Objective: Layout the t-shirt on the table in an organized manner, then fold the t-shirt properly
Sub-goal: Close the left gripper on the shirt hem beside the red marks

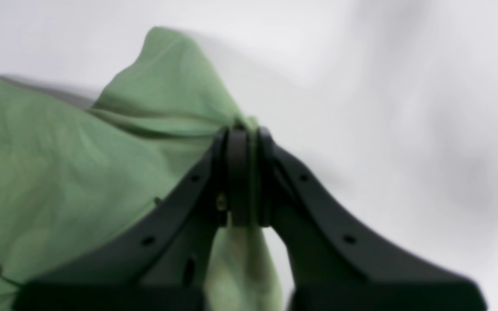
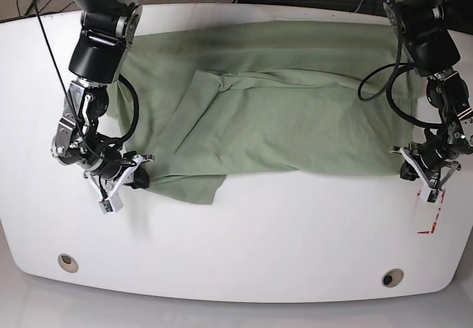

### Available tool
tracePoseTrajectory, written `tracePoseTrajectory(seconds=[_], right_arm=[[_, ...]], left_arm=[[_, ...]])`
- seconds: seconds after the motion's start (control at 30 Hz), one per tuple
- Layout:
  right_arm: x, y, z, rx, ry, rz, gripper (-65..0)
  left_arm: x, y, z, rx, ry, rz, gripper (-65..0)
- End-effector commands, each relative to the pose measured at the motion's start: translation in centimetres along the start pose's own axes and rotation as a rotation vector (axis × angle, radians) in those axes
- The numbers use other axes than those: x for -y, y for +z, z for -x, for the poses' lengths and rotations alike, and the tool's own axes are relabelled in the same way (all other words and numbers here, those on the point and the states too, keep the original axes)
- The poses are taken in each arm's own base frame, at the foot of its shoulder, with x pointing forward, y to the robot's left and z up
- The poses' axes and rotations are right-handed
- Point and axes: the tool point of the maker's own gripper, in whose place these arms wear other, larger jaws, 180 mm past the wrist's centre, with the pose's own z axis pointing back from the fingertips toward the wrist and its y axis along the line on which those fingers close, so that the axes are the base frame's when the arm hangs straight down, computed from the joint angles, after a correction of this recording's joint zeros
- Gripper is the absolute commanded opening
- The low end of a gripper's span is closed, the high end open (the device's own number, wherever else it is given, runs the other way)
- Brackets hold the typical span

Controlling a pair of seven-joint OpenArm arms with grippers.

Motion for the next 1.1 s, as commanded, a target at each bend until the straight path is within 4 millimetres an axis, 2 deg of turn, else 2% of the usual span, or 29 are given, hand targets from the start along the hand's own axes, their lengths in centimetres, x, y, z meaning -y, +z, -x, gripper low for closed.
tracePoseTrajectory(seconds=[0.0, 0.17, 0.3, 0.63, 0.8, 0.87, 1.03, 1.07], right_arm=[[0.2, 0.9, -3.0, 0.083, 0.027, 0.004, -62.1], [0.7, 1.2, -2.6, 0.056, 0.028, 0.016, -62.1], [1.4, 2.5, -3.5, 0.075, 0.039, 0.05, -62.1], [1.1, 3.8, -4.8, 0.083, 0.089, 0.078, -62.1], [1.0, 3.7, -4.2, 0.07, 0.085, 0.075, -62.0], [0.8, 3.6, -4.1, 0.068, 0.086, 0.072, -62.0], [0.2, 3.2, -3.7, 0.065, 0.076, 0.057, -62.0], [-0.1, 3.0, -3.6, 0.063, 0.074, 0.053, -62.0]], left_arm=[[-1.0, 1.3, -2.3, 0.073, -0.025, -0.03, -62.8], [-1.7, 2.4, -2.5, 0.095, -0.03, -0.062, -62.8], [-2.3, 2.8, -2.4, 0.095, -0.034, -0.078, -62.8], [-5.5, 4.7, -1.6, 0.071, 0.014, -0.15, -62.5], [-5.9, 4.7, -1.2, 0.066, 0.031, -0.156, -61.4], [-5.7, 4.3, -0.8, 0.051, 0.038, -0.143, -57.9], [-5.1, 3.0, 0.8, 0.008, 0.069, -0.107, -41.0], [-5.0, 2.7, 1.0, 0.003, 0.082, -0.097, -35.1]])
